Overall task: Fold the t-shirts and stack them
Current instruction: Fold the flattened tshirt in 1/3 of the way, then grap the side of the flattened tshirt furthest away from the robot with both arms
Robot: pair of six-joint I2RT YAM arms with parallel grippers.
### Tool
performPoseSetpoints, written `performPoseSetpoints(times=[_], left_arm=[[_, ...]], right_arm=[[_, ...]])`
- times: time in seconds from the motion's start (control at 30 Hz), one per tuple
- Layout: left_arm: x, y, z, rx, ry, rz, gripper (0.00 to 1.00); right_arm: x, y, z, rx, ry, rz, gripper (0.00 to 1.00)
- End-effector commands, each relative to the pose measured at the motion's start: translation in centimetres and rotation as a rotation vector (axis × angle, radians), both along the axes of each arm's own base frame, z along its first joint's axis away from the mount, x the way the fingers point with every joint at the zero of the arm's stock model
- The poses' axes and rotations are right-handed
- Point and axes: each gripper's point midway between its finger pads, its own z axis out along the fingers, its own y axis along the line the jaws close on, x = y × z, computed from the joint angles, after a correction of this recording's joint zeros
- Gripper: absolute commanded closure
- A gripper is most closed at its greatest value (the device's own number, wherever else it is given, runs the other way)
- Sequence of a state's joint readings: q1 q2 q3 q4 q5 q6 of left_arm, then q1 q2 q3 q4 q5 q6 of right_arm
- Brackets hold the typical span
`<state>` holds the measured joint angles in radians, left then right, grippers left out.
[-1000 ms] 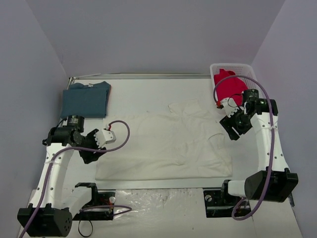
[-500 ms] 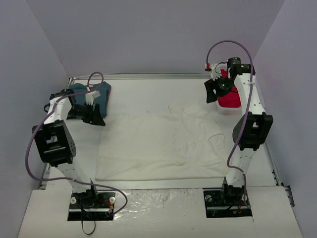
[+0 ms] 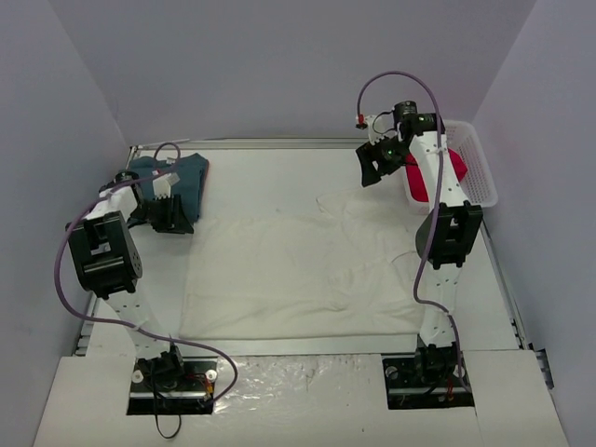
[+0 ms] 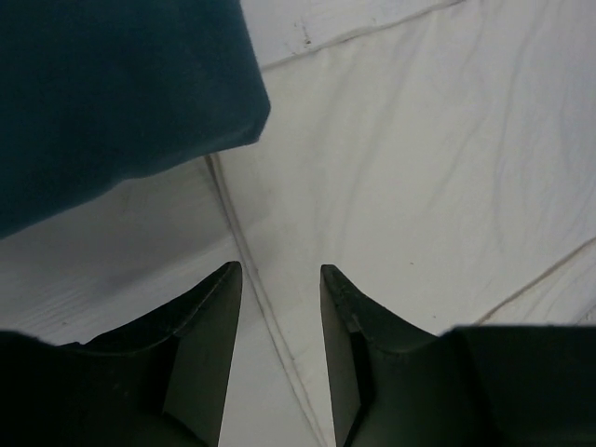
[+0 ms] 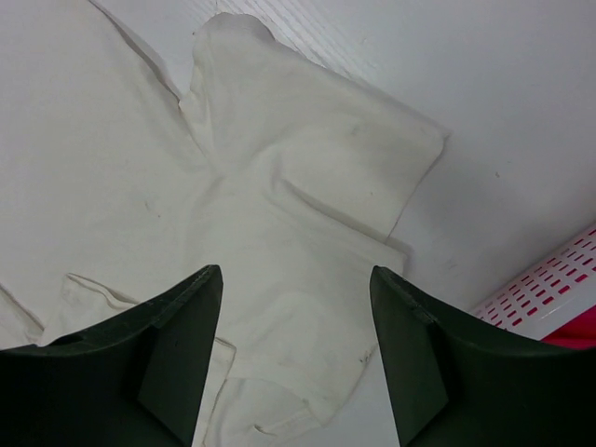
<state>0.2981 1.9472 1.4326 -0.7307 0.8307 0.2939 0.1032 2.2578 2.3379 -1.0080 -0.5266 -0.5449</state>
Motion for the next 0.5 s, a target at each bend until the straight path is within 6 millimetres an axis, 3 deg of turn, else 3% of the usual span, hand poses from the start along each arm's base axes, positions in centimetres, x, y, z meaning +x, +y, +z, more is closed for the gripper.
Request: performPoseSetpoints(times=[0.0, 0.17, 0.47], left_arm=[[1.5, 1.3, -0.5, 0.050, -0.017, 0.090, 0.62], [2.3, 1.6, -2.0, 0.039, -0.005, 0.142, 0.67], [3.4, 1.0, -3.5, 0.030, -0.003, 0.152, 0.66]], right_arm=[[-0.6, -0.6, -0.7, -0.013, 0.050, -0.022, 0.39], [-0.4, -0.7, -1.7, -0.026, 0.067, -0.027, 0.40], [-0.4, -0.5, -3.4, -0.056, 0.099, -0.024, 0.40]])
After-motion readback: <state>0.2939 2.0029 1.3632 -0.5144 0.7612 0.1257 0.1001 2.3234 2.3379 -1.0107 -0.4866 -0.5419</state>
